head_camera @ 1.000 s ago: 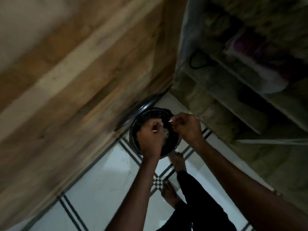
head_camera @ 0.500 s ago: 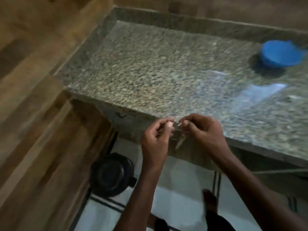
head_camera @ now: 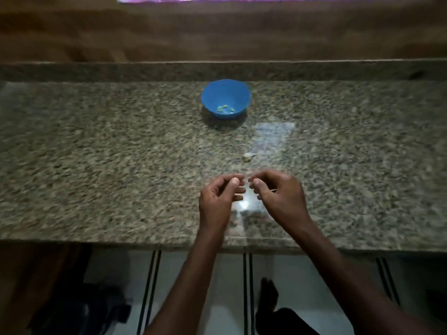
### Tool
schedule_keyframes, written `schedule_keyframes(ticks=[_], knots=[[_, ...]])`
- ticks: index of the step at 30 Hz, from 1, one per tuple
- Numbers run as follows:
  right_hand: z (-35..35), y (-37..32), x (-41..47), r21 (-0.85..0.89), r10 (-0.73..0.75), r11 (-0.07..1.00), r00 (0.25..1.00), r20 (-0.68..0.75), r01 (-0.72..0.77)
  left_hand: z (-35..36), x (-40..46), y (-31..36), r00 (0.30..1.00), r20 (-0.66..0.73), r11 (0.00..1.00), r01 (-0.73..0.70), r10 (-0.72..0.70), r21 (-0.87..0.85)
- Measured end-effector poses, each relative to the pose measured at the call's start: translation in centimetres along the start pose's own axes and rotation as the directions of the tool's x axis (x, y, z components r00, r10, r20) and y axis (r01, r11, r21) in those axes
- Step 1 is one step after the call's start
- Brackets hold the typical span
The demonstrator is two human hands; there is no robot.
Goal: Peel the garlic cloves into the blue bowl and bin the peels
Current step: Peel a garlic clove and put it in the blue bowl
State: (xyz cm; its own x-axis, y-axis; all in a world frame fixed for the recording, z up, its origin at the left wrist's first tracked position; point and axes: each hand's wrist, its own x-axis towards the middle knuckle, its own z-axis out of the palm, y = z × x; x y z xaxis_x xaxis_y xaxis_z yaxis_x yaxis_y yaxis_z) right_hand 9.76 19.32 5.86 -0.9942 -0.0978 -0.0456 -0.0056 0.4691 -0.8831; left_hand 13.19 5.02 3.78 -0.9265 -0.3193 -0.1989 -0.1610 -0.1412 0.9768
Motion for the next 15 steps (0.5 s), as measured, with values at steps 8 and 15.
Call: schedule_keyframes(ticks=[8, 15], knots=[[-3.6, 8.1, 7.4, -0.260, 0.050, 0.963, 0.994, -0.099, -0.074, 7.0, 7.2, -6.0, 0.986, 0.052, 0.808, -0.161, 0.161, 0.567], [-3.2, 11.3, 15.4, -0.479, 0.015, 0.874, 0.991, -0.135, -0.078, 7.5, 9.0, -10.1, 0.904, 0.304, 0.219, -0.376, 0.302, 0.900]])
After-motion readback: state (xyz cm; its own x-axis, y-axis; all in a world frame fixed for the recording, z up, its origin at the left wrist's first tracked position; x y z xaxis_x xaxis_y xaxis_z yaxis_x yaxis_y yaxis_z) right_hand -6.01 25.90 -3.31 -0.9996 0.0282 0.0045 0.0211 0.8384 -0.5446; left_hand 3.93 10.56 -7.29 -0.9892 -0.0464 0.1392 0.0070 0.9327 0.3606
